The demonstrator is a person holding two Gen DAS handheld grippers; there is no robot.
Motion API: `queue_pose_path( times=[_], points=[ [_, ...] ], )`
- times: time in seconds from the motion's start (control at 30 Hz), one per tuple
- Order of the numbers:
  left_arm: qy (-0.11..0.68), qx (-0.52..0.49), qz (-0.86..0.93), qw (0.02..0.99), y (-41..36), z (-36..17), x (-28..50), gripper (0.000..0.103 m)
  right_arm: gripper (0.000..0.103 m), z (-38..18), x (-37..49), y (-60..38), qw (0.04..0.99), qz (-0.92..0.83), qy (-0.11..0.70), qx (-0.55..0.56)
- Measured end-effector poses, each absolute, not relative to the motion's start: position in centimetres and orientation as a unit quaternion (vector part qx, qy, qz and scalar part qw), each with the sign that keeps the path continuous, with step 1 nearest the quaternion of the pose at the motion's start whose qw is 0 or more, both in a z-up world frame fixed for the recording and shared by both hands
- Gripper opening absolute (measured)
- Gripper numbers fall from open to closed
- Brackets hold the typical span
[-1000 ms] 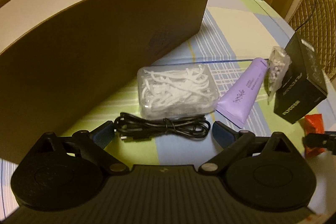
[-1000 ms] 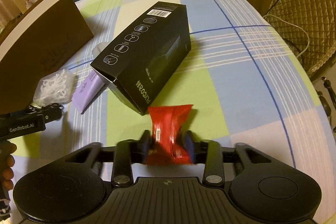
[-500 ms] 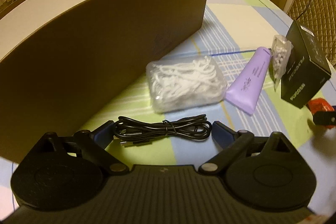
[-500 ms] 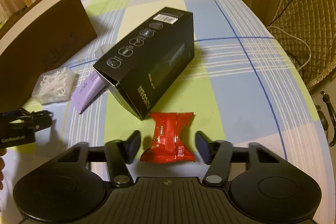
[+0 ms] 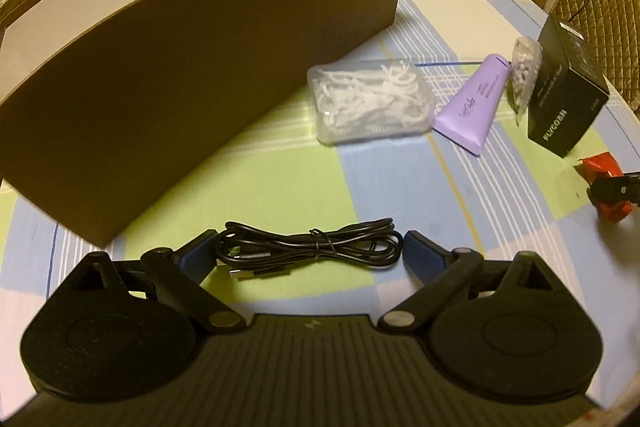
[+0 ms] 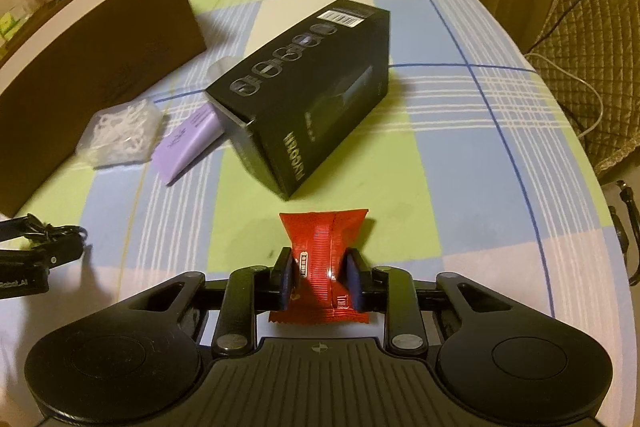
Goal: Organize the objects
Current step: 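Carry candy packet with right tool while left tool carries cable to box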
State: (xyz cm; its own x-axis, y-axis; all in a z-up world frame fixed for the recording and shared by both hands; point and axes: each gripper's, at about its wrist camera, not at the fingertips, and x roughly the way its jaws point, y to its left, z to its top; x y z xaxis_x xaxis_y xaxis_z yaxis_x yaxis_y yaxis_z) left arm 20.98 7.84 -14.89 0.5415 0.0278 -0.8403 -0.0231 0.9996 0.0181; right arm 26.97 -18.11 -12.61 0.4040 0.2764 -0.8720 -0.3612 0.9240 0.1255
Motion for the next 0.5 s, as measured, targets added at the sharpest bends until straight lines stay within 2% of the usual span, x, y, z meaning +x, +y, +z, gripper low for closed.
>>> queue_pose_path(
  times=[0.5],
  points=[
    [0.450, -0.006, 0.018, 0.893, 7.8, -11.9, 17.9, 0.095, 0.024, -9.7, 24.6, -16.0, 0.836, 0.246, 0.490, -0.041]
  ],
)
